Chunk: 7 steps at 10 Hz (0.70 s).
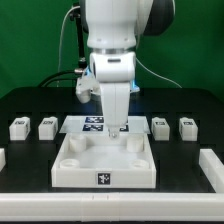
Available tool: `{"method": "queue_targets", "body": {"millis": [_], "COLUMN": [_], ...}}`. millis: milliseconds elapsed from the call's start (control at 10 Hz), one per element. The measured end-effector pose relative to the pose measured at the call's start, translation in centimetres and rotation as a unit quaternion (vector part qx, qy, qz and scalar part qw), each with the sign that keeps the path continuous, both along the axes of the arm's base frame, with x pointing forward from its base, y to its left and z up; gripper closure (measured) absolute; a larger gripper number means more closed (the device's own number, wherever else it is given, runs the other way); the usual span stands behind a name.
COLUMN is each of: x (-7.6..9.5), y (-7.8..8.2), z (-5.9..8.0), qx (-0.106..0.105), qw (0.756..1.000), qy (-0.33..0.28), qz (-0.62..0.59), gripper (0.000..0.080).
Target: Assemble one leg
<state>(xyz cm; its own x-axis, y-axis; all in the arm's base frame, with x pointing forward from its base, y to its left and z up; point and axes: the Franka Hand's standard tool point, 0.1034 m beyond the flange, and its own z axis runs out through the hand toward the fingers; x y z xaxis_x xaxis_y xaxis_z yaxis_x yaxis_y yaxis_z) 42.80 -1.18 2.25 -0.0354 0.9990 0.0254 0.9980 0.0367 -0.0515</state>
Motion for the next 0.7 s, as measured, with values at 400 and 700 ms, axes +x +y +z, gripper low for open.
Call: {"method": "queue_targets", "body": {"millis": [400,700], "x": [0.41,0.39], "y": [-0.17,-0.24], "z": [-0.95,-0.96], "qx": [0.001,0.001], "qw": [1.0,1.0], "qy": [0.0,0.0], "qz": [-0.012,-0.013], "gripper": [0.015,0.0404]}}
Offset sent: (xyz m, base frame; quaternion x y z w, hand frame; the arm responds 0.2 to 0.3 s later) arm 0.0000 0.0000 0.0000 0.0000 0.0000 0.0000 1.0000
